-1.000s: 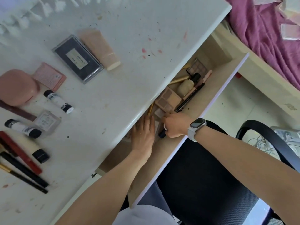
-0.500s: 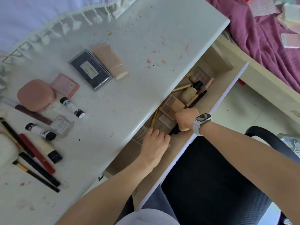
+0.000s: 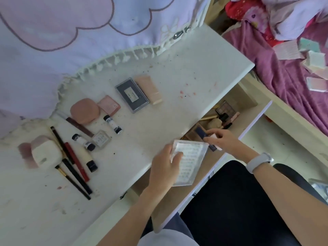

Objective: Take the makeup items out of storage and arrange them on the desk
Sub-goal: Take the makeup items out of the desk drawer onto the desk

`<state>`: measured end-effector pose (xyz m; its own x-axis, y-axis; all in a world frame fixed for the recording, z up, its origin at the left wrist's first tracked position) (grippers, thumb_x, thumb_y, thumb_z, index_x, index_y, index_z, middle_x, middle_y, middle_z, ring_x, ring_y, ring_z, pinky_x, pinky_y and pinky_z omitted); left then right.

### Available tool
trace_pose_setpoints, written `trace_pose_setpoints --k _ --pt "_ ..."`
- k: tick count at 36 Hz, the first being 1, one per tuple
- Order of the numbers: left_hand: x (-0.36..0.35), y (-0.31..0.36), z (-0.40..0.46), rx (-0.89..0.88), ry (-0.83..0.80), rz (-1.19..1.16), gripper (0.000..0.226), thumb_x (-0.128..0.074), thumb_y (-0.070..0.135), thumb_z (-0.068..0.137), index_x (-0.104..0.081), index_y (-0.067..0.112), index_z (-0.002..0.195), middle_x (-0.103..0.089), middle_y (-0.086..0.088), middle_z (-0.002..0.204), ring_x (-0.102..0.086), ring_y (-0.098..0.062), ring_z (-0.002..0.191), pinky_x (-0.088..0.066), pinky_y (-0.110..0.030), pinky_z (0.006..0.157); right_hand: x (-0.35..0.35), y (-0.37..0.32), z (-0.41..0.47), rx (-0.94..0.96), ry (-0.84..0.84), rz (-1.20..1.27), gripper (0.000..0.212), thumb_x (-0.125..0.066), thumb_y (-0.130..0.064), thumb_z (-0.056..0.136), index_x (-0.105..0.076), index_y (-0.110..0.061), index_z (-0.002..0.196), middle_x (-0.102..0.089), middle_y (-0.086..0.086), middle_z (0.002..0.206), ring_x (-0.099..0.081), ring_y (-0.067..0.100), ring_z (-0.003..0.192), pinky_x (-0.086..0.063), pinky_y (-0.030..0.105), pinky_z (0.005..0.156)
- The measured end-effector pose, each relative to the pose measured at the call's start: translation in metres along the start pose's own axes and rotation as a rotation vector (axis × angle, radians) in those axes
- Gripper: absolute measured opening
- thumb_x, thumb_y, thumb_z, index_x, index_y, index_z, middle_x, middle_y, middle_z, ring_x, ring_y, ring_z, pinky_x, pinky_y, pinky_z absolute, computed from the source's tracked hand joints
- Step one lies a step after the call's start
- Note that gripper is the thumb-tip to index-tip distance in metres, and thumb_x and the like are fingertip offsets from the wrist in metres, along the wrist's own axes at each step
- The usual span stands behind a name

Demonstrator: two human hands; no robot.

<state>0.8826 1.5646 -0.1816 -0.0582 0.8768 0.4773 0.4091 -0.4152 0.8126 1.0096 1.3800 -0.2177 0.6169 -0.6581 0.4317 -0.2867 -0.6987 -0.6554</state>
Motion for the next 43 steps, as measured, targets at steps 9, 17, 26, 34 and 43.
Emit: trace_pose_setpoints --k 9,17,26,34,43 --pt "0.066 -0.048 0.016 0.298 0.106 -0.197 0.043 -0.042 0.032 0.099 -0.038 0.027 0.142 -0.046 0.001 0.142 -0.046 -0.019 0.128 -0.037 -0.034 0.106 -0.058 -0.056 -0.007 -0.039 0.036 0.514 0.009 -0.060 -0.016 0.089 -0.060 -0.017 0.098 -0.063 0.006 0.085 -0.063 0.015 0.070 -0.050 0.017 0.050" --pt "0.092 -0.043 0.050 0.046 0.103 0.238 0.046 -0.043 0.027 0.099 -0.035 0.019 0.144 -0.048 -0.009 0.135 -0.045 -0.022 0.123 -0.031 -0.023 0.096 -0.103 -0.077 -0.001 -0.081 0.063 0.504 0.007 -0.062 -0.019 0.088 -0.056 -0.023 0.090 -0.056 0.004 0.086 -0.062 0.016 0.075 -0.059 0.029 0.060" --pt "0.080 -0.024 0.029 -0.251 0.258 0.608 0.026 -0.062 0.005 0.085 -0.064 0.004 0.111 -0.061 -0.016 0.113 -0.058 -0.034 0.106 -0.046 -0.044 0.087 -0.100 -0.081 -0.004 -0.058 0.077 0.500 0.007 -0.060 -0.021 0.089 -0.055 -0.025 0.088 -0.058 0.008 0.092 -0.066 0.021 0.081 -0.057 0.024 0.054" --pt "0.051 -0.055 -0.003 -0.263 0.116 0.836 0.052 -0.070 0.038 0.079 -0.056 0.021 0.127 -0.048 -0.010 0.141 -0.045 -0.031 0.129 -0.040 -0.046 0.100 -0.083 -0.098 0.009 0.277 0.282 -0.136 0.026 -0.057 -0.031 0.086 -0.059 -0.017 0.108 -0.062 -0.001 0.080 -0.058 0.011 0.062 -0.042 0.021 0.050" --pt "0.066 -0.071 0.006 -0.312 0.126 0.777 0.048 -0.060 0.026 0.089 -0.048 0.019 0.135 -0.035 -0.008 0.150 -0.029 -0.029 0.140 -0.023 -0.047 0.111 -0.111 -0.138 0.034 0.304 0.279 -0.527 0.035 -0.051 -0.038 0.090 -0.055 -0.016 0.117 -0.054 0.008 0.106 -0.055 0.026 0.092 -0.040 0.030 0.069"
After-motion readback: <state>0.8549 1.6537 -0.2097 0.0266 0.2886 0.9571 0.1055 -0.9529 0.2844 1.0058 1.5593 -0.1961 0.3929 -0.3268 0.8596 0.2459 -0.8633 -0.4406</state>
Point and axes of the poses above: each hand's wrist, its own z-axis towards the middle knuckle, its own x-axis out of the back of the hand, y = z × x, the point moved 4 cm from there along z, towards the middle knuckle
